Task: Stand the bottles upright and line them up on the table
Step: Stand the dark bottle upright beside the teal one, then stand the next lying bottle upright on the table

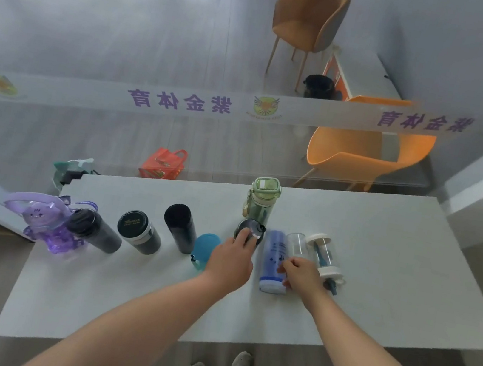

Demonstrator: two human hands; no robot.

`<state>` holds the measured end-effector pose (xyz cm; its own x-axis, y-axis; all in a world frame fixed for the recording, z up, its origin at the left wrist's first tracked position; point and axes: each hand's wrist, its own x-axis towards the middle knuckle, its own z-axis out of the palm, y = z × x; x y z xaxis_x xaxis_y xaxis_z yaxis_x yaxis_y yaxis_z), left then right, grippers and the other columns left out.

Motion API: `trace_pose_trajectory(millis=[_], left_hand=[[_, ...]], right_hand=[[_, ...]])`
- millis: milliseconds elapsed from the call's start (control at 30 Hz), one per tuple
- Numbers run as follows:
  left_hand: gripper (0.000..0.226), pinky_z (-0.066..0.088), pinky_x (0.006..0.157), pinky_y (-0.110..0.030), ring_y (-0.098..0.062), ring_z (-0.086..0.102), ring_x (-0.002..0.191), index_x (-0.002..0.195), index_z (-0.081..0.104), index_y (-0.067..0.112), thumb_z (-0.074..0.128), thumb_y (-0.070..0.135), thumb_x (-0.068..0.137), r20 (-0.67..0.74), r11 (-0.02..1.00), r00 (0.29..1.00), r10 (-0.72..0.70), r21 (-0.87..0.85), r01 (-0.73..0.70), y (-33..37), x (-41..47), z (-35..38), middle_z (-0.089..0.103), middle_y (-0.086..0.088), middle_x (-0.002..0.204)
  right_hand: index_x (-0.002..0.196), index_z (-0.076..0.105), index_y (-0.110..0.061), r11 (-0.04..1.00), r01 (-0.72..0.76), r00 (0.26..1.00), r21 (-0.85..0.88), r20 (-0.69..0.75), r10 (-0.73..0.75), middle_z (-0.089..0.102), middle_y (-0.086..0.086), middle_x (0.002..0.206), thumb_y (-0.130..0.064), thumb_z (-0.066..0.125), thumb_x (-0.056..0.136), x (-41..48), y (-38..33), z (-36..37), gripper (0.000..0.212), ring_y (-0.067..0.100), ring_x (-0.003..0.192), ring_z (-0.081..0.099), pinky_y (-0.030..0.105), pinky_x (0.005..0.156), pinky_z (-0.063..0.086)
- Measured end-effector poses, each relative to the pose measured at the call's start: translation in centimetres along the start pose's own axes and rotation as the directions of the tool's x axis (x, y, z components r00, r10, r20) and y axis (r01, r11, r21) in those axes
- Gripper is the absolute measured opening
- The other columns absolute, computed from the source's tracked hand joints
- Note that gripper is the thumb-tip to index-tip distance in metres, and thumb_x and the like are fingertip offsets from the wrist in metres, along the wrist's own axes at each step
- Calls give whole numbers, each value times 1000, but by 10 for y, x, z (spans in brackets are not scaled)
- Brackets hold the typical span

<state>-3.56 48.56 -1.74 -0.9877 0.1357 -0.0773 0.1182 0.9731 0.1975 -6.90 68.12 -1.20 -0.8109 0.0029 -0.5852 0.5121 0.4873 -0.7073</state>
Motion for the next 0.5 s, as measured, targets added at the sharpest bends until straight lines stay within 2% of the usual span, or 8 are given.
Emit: trace_pose_trajectory(millis=[67,133,167,233,267,333,400,500], left_hand=[[47,54,77,-34,-24,55,110,137,39,13,49,26,93,-7,998,998,63,-10,-63,6,-6,6,33,-4,147],[41,56,71,-36,-21,60,101,134,43,18,49,26,94,-18,992,997,77,-99,-79,12,-16,18,42,0,139],[37,56,70,-36,-21,62,95,131,45,19,50,25,94,-2,985,999,49,-167,-49,17,-20,24,45,2,134],[32,53,77,-35,-23,61,100,128,49,20,50,24,96,80,940,996,-44,-335,69,26,-29,40,47,2,131],[33,51,80,-34,-24,60,105,129,48,21,49,25,97,141,910,986,-93,-389,142,30,-33,50,46,3,133],[39,49,87,-36,-23,57,112,135,44,25,50,28,96,251,861,949,-190,-422,284,37,-36,68,45,3,138],[45,49,89,-35,-23,56,113,138,39,28,53,28,95,312,784,909,-275,-474,400,42,-33,86,47,0,138],[45,53,84,-37,-24,60,104,134,37,30,55,25,93,365,658,863,-350,-559,504,51,-22,108,55,-1,128]], right_hand=[[75,70,-4,1000,-14,1000,-27,-18,13,74,20,88,-9,53,89,-6,15,-6,22,22,57,58,31,59,47],[80,70,-6,996,4,999,-88,-36,-8,73,21,88,-8,51,90,-10,28,-8,21,20,56,59,29,57,47],[86,70,-8,992,25,999,-126,-39,-31,73,19,89,-7,50,91,-11,33,-9,20,20,56,60,27,55,48],[103,68,-11,980,68,997,-188,-8,-71,71,13,100,-8,51,94,-9,42,-9,19,20,63,64,24,53,50],[113,66,-10,975,85,996,-205,23,-82,69,12,109,-8,53,95,-8,47,-8,22,22,73,65,25,56,53],[131,58,-10,957,117,991,-267,89,-96,65,10,125,-9,55,96,-1,54,-4,36,27,99,66,36,77,59],[143,49,-14,908,177,981,-379,146,-130,62,7,135,-14,55,96,8,59,-1,48,28,114,64,42,95,54],[147,41,-20,836,268,959,-478,219,-182,62,7,136,-23,52,97,23,67,4,52,29,116,63,38,94,52]])
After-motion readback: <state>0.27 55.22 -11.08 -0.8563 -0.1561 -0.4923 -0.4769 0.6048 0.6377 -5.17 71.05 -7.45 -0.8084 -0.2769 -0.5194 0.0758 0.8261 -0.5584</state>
